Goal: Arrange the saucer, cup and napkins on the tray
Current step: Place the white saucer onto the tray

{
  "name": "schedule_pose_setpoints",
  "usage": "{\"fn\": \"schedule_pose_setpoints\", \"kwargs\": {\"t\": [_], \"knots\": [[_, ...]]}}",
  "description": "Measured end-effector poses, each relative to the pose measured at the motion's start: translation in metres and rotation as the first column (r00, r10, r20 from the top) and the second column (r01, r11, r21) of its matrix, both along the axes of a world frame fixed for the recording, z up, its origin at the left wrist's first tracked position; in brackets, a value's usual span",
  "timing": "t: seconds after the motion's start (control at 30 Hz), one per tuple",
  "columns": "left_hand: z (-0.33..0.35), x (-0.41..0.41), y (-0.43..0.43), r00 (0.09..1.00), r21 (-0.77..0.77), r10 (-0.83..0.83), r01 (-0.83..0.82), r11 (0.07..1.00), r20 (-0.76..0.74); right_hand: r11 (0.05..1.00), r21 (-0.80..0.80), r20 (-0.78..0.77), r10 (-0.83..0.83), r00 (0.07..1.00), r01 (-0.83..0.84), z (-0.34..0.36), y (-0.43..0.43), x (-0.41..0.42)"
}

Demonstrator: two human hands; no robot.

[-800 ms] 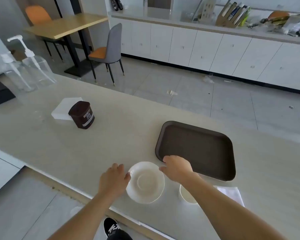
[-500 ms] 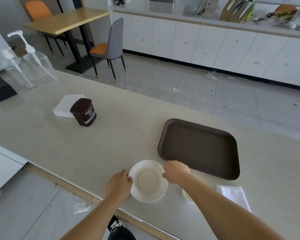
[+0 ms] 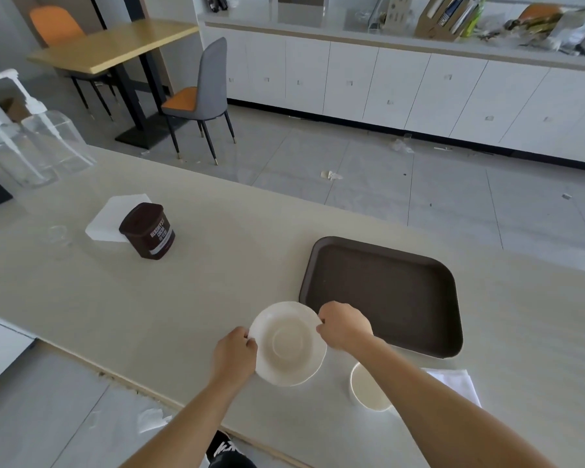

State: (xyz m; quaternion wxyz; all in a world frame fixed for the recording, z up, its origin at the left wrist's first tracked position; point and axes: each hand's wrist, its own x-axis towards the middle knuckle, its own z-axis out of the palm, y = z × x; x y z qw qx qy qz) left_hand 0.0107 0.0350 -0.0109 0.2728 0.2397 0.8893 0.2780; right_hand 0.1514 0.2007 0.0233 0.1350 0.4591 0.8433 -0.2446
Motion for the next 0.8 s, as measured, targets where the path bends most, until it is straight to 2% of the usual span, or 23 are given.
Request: {"fn": "schedule_pose_setpoints", "kwargs": {"t": [0.4, 0.8], "knots": [[0.024, 0.006, 0.099, 0.989, 0.011, -0.147, 0.147, 0.989, -0.035, 0.979, -0.035, -0.082, -0.205, 0.975, 0.202, 0.0, 0.072, 0.029], [0.018, 0.011, 0.164, 0.973, -0.106, -0.227, 0.23, 0.967, 0.033, 0.953, -0.087, -0.076, -0.298, 0.951, 0.292, -0.021, 0.125, 0.028]]}}
